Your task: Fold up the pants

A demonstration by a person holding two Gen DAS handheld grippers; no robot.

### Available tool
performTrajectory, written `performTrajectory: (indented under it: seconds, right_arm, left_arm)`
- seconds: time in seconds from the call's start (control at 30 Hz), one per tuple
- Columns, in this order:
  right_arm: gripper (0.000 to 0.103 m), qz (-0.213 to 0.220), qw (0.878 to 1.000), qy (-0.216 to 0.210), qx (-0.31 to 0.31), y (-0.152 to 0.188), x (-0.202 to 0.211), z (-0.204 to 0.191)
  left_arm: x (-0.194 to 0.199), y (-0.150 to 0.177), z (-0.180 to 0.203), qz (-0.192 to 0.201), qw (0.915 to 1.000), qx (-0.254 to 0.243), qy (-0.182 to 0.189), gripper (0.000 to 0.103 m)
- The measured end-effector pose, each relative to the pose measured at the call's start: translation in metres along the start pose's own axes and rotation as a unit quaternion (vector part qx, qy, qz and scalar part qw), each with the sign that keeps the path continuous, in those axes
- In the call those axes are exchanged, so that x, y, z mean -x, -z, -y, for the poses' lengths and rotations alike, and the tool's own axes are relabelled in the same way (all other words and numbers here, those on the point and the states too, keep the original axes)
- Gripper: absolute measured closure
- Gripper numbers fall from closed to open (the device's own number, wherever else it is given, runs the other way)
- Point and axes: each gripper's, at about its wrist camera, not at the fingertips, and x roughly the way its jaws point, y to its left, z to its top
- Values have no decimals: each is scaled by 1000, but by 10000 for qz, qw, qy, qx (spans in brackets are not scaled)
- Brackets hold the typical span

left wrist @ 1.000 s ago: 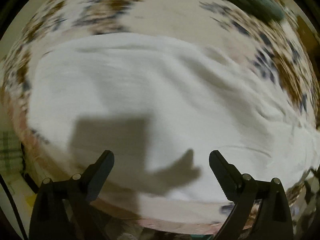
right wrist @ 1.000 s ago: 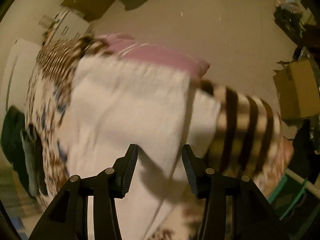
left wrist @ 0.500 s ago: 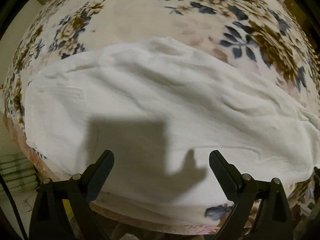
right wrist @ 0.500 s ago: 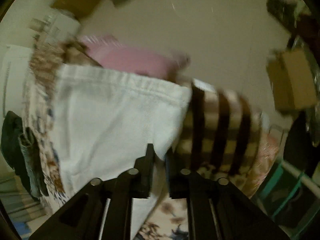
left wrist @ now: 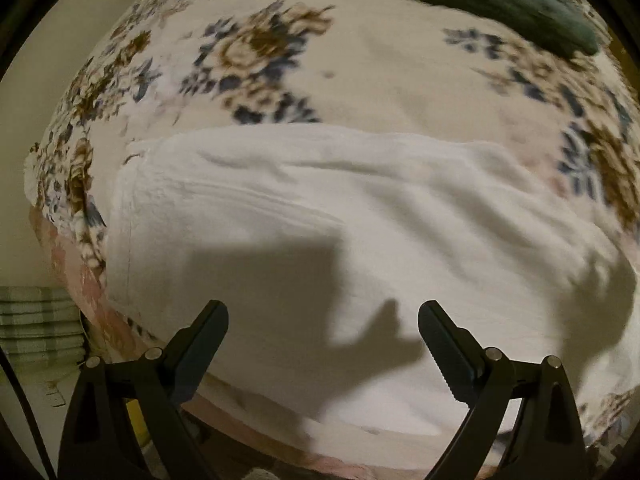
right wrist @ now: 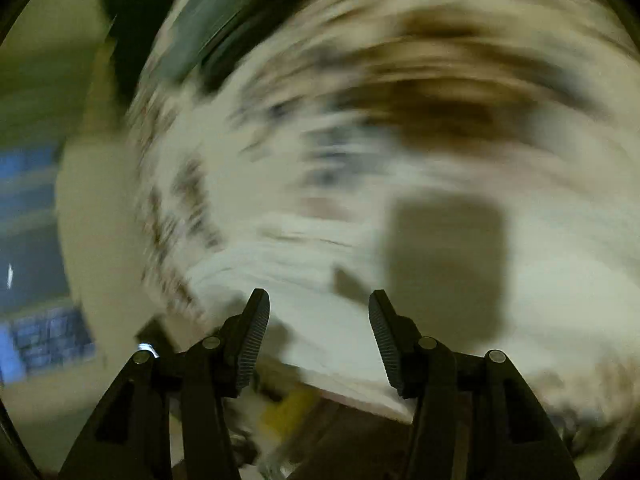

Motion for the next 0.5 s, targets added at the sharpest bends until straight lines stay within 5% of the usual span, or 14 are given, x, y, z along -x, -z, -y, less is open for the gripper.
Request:
performTrajectory:
  seconds: [0.13, 0.27, 0.3, 0.4, 0.5]
  right_arm:
    - [48, -1337, 9895, 311, 455, -66, -125, -59]
    - [49, -2393, 9640, 1037, 510, -71, -198, -66]
    - [56, -2525, 9591, 1198, 450, -68, -207, -64]
    - [91, -2415, 9635, 1141, 200, -70, -199, -65]
    - [92, -1708, 9816, 826, -231, -91, -156, -60]
  left_arm:
    - [-17, -1, -18, -175, 9998, 18, 111, 6]
    - [-34, -7, -35, -351, 9985, 103, 401, 6]
    - [-38, -8, -38, -383, 9980, 123, 485, 6]
    - [-48, -8, -44, -472, 9969, 96, 615, 6]
    - [-54, -8, -50, -495, 9961, 69, 723, 6]
